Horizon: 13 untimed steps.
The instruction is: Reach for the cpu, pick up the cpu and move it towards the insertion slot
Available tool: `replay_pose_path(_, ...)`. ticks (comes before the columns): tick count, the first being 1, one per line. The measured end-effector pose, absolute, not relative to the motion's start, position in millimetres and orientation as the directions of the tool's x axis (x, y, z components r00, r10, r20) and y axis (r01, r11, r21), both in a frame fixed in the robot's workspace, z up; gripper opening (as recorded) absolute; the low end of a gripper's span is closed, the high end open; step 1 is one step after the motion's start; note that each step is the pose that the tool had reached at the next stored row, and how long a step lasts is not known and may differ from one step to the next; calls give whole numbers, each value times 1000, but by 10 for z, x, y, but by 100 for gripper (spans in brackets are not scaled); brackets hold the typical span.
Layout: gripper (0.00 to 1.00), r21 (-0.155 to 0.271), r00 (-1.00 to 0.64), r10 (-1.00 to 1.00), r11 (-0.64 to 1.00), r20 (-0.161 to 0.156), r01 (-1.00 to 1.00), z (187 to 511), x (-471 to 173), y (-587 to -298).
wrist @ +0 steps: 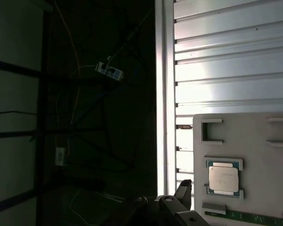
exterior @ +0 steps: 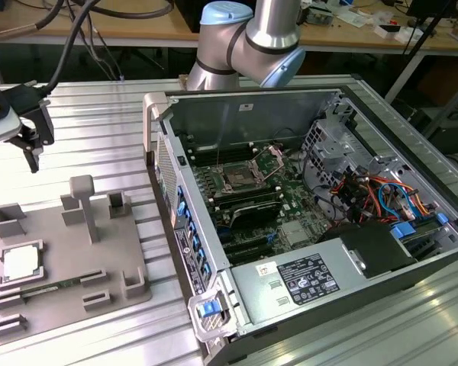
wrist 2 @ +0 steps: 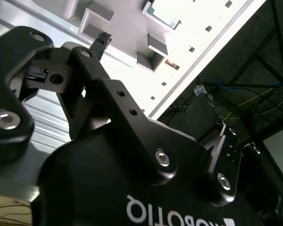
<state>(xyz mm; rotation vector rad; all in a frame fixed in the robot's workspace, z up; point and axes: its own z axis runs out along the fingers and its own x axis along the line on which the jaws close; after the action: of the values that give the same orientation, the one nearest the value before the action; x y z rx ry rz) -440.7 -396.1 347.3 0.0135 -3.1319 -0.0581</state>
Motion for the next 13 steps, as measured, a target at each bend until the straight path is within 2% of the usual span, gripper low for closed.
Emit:
replay_pose_path(2,91,37,-1000,-8,999,10,-7,3402,-4451,-3994)
replay_pose_path(3,83,37,-1000,-8,999,10,-7,3387,-4455,-4002)
replay_pose_path(8,82,37,-1000,-8,999,10,-7,3265,-4468,-4038)
replay_pose_path(9,75,37,-1000,-8,999,11,-7,3229,-4473,-4047)
replay_pose_path(13,75,37,-1000,-8,999,11,-7,3141,-4495,-4077)
